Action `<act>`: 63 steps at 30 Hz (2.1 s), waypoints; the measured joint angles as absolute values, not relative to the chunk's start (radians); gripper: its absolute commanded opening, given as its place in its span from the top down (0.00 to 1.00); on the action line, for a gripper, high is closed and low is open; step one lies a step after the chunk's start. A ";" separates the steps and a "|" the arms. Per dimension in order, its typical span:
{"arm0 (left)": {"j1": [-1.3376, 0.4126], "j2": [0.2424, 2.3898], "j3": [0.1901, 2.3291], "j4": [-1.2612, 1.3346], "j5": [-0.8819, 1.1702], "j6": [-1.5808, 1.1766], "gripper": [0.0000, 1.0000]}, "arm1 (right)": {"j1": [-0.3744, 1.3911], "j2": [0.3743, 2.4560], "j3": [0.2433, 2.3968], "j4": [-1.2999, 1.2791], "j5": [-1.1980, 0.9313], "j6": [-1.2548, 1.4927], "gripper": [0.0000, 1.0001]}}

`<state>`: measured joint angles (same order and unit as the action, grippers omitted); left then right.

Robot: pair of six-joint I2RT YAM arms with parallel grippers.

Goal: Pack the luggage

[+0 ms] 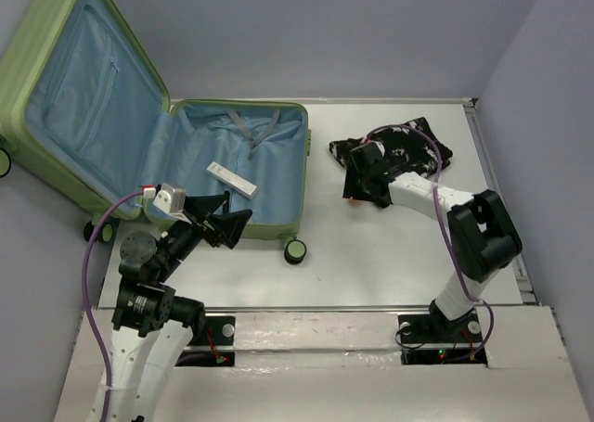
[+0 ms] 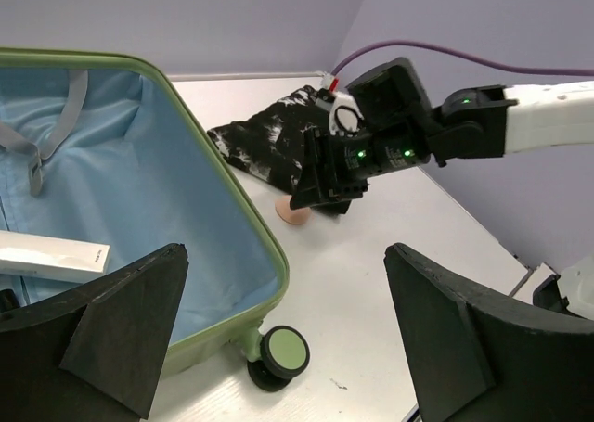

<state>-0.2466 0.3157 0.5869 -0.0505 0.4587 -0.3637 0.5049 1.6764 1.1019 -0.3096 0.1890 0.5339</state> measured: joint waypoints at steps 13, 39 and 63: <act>-0.247 0.316 0.587 -0.050 0.460 -0.364 0.01 | 0.485 1.852 1.176 -0.308 0.224 0.498 0.93; -0.234 0.332 0.587 -0.076 0.387 -0.371 0.01 | 0.519 1.581 1.258 -0.346 0.085 0.514 0.15; -0.378 0.685 0.645 -0.060 0.293 -0.456 0.09 | -0.007 1.709 0.890 0.031 -0.096 0.653 0.93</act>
